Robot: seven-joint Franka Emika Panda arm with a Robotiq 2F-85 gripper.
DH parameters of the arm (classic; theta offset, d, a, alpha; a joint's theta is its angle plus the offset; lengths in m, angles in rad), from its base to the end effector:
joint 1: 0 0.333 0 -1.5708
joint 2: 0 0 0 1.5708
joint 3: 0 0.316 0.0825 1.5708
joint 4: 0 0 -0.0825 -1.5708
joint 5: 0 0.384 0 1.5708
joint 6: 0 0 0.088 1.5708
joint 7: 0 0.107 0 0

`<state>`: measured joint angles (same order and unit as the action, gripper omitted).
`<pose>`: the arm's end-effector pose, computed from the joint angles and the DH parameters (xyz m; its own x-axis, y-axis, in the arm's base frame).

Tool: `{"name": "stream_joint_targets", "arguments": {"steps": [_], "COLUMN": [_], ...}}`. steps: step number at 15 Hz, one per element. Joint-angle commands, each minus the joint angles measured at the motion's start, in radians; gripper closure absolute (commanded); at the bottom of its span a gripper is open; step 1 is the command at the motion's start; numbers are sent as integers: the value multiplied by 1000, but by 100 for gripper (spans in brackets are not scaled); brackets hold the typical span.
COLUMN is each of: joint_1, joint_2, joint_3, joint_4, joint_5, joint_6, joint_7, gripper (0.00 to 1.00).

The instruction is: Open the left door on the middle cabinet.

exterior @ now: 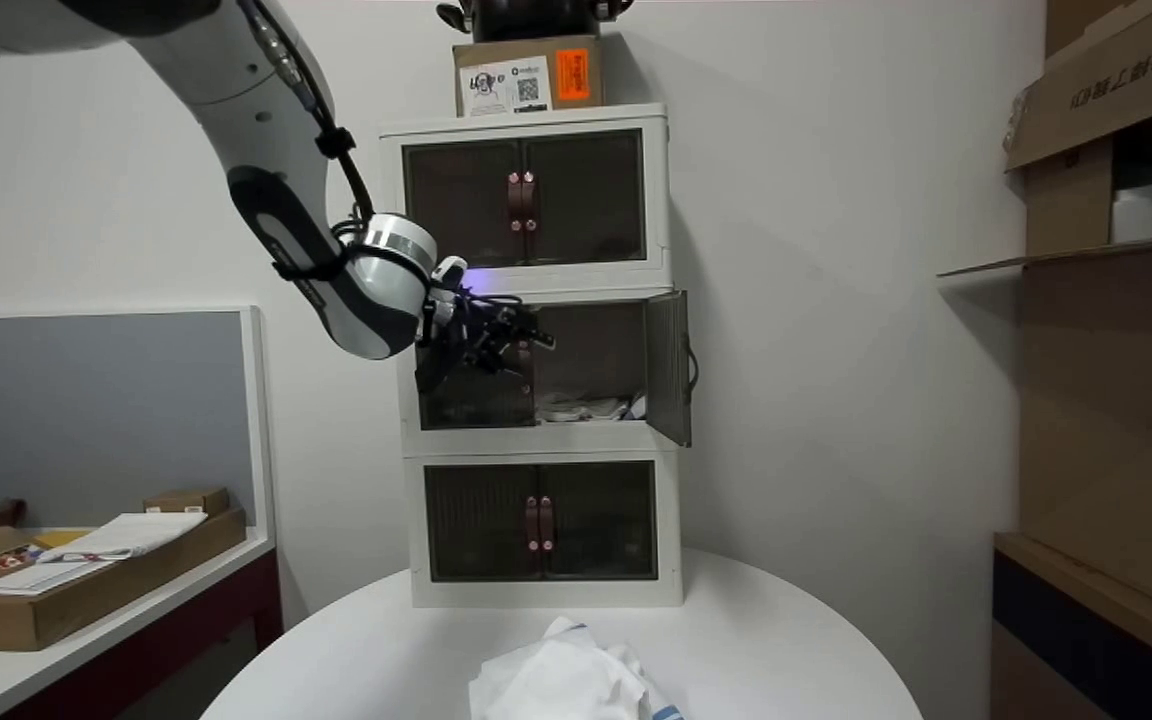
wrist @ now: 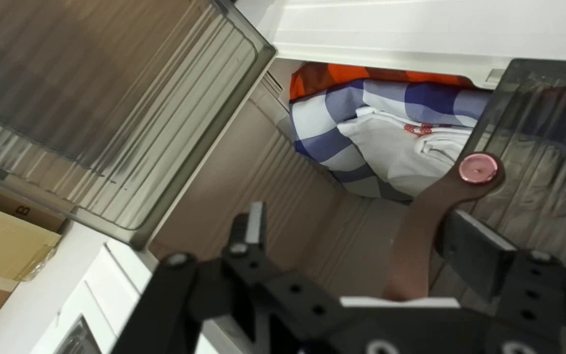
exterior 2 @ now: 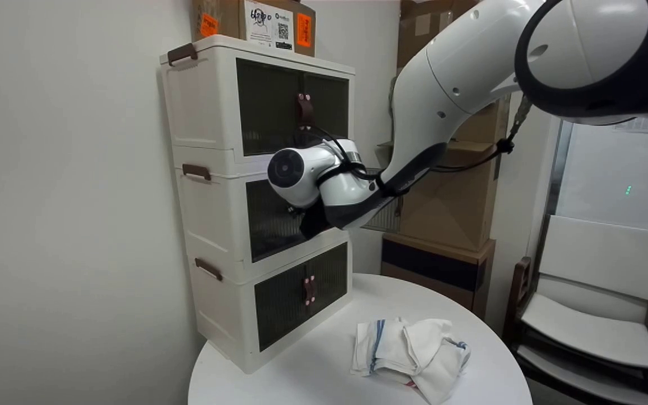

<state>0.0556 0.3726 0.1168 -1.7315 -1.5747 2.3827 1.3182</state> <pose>0.6762 0.0992 0.4040 0.6046 0.2557 0.7544 -0.3220 -0.7879 0.5250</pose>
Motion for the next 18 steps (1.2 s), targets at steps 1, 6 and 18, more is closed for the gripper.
{"name": "stream_joint_targets", "arguments": {"steps": [1, 6, 18], "joint_1": [5, 17, 26], "joint_2": [-7, -28, -259], "joint_3": [-20, -11, 11], "joint_4": [1, -46, -356], "joint_5": [8, 55, 246], "joint_6": [30, 56, 136], "joint_7": [19, -4, -87], "gripper": [46, 84, 99]}}
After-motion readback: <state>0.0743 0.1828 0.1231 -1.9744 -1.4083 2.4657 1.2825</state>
